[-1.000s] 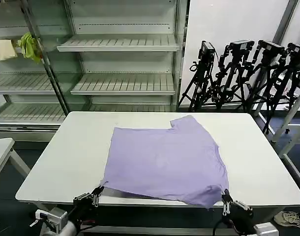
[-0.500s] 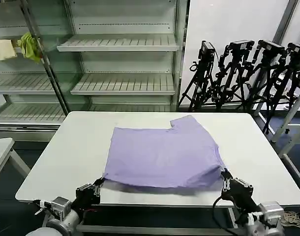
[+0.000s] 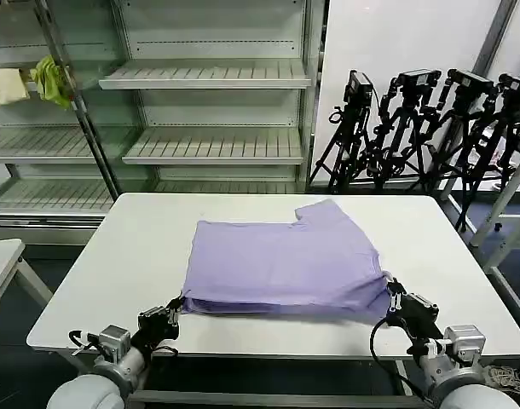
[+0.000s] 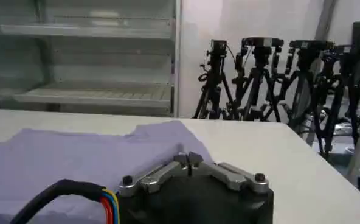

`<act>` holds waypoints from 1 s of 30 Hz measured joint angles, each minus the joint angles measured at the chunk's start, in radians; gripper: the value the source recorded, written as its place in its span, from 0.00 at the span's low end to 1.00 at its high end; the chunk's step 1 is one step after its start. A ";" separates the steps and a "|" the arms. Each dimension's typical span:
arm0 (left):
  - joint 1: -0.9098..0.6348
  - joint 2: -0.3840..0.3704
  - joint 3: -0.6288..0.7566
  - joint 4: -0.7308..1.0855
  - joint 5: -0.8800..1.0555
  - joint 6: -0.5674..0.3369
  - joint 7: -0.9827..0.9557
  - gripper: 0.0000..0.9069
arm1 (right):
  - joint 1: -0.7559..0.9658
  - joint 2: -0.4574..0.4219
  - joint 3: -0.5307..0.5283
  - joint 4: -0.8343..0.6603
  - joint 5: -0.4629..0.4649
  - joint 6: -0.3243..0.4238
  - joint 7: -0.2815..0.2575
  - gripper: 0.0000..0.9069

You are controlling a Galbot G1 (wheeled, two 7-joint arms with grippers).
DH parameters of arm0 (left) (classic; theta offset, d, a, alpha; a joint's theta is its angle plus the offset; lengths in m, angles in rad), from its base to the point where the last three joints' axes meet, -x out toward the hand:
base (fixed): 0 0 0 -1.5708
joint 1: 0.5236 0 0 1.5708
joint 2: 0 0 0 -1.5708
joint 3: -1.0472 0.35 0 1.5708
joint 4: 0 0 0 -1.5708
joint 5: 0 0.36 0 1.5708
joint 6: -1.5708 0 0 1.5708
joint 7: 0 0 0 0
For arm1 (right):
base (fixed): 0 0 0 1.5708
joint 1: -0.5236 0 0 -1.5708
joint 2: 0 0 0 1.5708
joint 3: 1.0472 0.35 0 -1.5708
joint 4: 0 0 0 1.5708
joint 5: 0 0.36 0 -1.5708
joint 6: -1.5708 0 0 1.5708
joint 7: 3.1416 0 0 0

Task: Fold and organize the clothes.

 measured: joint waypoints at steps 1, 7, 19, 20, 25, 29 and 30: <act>-0.007 0.000 0.002 0.007 -0.001 0.000 0.000 0.00 | 0.009 -0.002 -0.003 -0.006 0.001 0.001 -0.001 0.00; -0.047 -0.001 0.014 0.042 -0.003 0.000 0.000 0.00 | 0.066 -0.017 -0.016 -0.044 0.006 0.002 -0.016 0.00; -0.104 -0.011 0.040 0.104 0.004 0.000 0.000 0.00 | 0.168 -0.063 -0.053 -0.117 0.033 -0.015 -0.044 0.00; -0.107 -0.012 0.042 0.108 0.005 0.000 0.000 0.00 | 0.175 -0.065 -0.056 -0.122 0.034 -0.016 -0.047 0.00; -0.125 -0.017 0.049 0.129 0.009 0.000 0.000 0.00 | 0.216 -0.076 -0.084 -0.155 0.039 -0.025 -0.056 0.00; -0.140 -0.023 0.057 0.146 0.013 0.000 0.000 0.01 | 0.247 -0.076 -0.106 -0.182 0.040 -0.031 -0.061 0.00; -0.144 -0.025 0.060 0.150 0.014 0.000 0.000 0.01 | 0.255 -0.076 -0.112 -0.190 0.039 -0.032 -0.062 0.00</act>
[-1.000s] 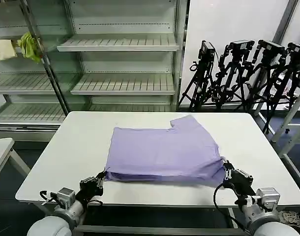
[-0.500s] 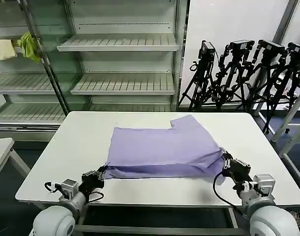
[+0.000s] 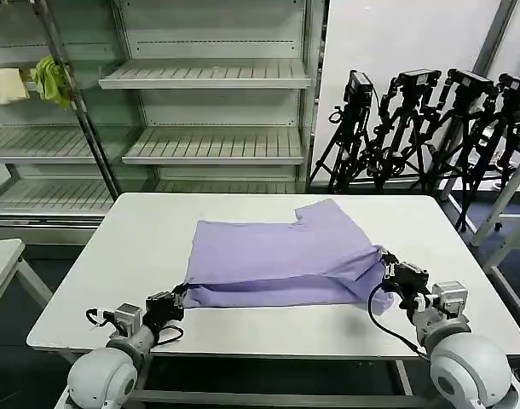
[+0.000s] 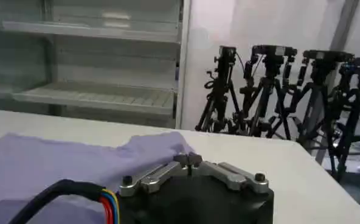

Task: Fold and organize the clothes.

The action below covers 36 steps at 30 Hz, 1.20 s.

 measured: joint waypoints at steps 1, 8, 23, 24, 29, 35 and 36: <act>-0.003 -0.002 0.003 0.004 0.001 0.000 0.000 0.02 | 0.007 0.001 -0.006 -0.007 -0.001 -0.001 -0.001 0.00; -0.031 -0.019 0.022 0.035 0.016 -0.001 -0.001 0.68 | 0.049 0.017 -0.053 -0.056 -0.021 -0.003 -0.007 0.00; -0.071 -0.034 0.031 0.073 0.035 -0.021 -0.016 1.00 | 0.092 0.055 -0.088 -0.153 -0.073 -0.001 -0.013 1.00; -0.071 -0.033 0.029 0.073 0.037 -0.022 -0.017 1.00 | 0.097 0.058 -0.088 -0.162 -0.078 0.003 -0.013 1.00; -0.064 -0.027 0.017 0.066 0.041 -0.025 -0.021 1.00 | 0.127 0.066 -0.084 -0.210 -0.091 0.015 -0.015 1.00; -0.042 -0.016 -0.009 0.037 0.040 -0.026 -0.022 1.00 | 0.130 0.060 -0.070 -0.227 -0.093 0.015 -0.016 1.00; -0.035 -0.014 -0.015 0.030 0.039 -0.026 -0.023 1.00 | 0.124 0.055 -0.066 -0.222 -0.090 0.013 -0.015 1.00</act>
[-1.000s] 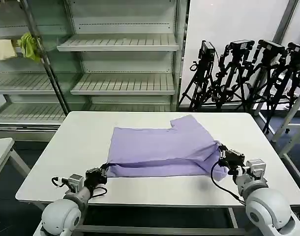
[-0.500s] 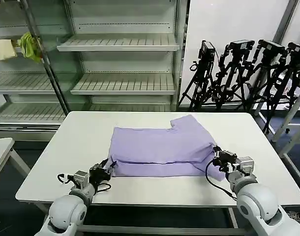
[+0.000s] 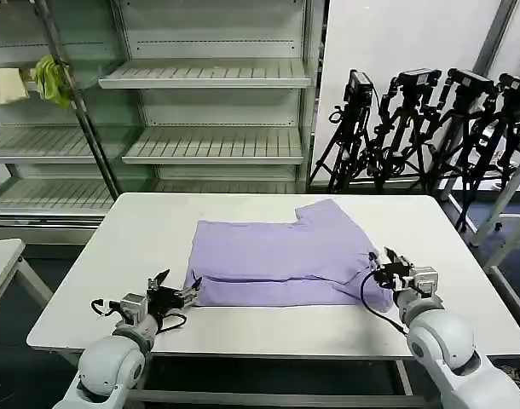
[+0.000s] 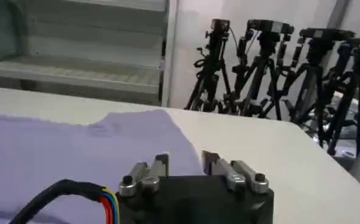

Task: Fold and organize the clothes.

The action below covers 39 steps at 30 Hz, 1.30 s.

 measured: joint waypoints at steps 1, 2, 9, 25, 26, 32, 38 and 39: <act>0.007 0.002 -0.005 -0.008 -0.002 0.001 -0.001 1.00 | -0.007 -0.005 0.004 0.008 0.004 -0.002 0.001 1.00; 0.017 0.005 -0.011 -0.019 -0.007 0.003 -0.002 1.00 | -0.016 -0.012 0.009 0.019 0.008 -0.004 0.001 1.00; 0.107 0.009 -0.047 -0.112 -0.041 0.014 -0.010 1.00 | -0.116 -0.091 0.055 0.129 0.051 -0.012 0.010 1.00; 0.241 -0.019 -0.057 -0.211 -0.070 0.022 -0.011 1.00 | -0.328 -0.184 0.101 0.272 0.081 -0.017 0.030 1.00; 0.242 -0.021 -0.056 -0.211 -0.070 0.022 -0.011 1.00 | -0.334 -0.182 0.102 0.273 0.080 -0.017 0.031 1.00; 0.242 -0.030 -0.054 -0.208 -0.068 0.023 -0.008 1.00 | -0.361 -0.169 0.108 0.275 0.076 -0.018 0.031 0.89; 0.234 -0.040 -0.046 -0.195 -0.062 0.024 -0.005 1.00 | -0.373 -0.154 0.104 0.269 0.071 -0.018 0.031 0.88; 0.232 -0.041 -0.044 -0.192 -0.061 0.024 -0.005 1.00 | -0.376 -0.152 0.103 0.267 0.070 -0.018 0.031 0.88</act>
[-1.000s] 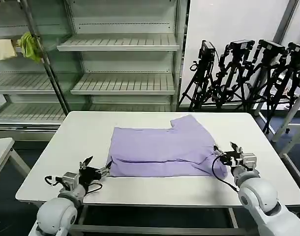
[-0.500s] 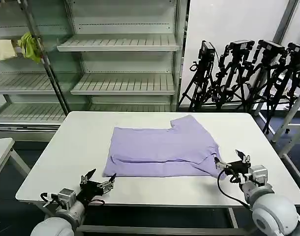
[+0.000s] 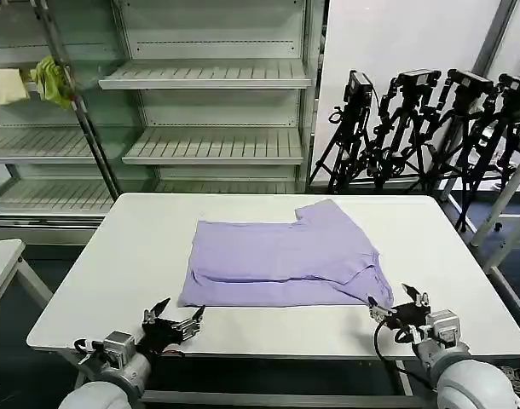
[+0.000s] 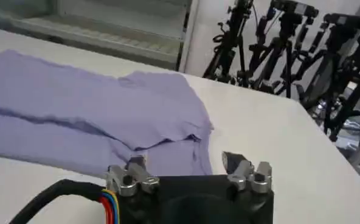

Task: Fold and organize the clothes.

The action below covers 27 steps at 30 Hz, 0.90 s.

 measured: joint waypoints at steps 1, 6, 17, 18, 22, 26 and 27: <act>-0.003 -0.001 0.002 0.003 0.001 0.000 0.000 1.00 | -0.003 0.001 0.000 -0.003 -0.001 0.000 0.000 0.87; -0.014 -0.006 0.006 0.022 0.004 -0.001 0.002 1.00 | -0.014 0.008 0.001 -0.016 -0.004 0.000 0.000 0.82; -0.049 -0.010 0.019 0.065 0.005 -0.003 0.007 0.89 | -0.014 0.017 -0.001 -0.043 -0.008 0.000 -0.005 0.44; -0.052 -0.010 0.020 0.070 0.005 -0.003 0.008 0.82 | -0.015 0.018 -0.002 -0.044 -0.010 0.000 -0.006 0.34; -0.061 -0.009 0.022 0.085 0.006 -0.004 0.010 0.63 | -0.014 0.021 -0.006 -0.050 -0.012 0.001 -0.009 0.24; -0.067 -0.010 0.026 0.095 0.007 -0.005 0.012 0.48 | -0.012 0.023 -0.008 -0.054 -0.013 0.001 -0.012 0.10; -0.068 -0.010 0.027 0.097 0.008 -0.005 0.013 0.41 | -0.012 0.023 -0.008 -0.055 -0.013 0.001 -0.012 0.06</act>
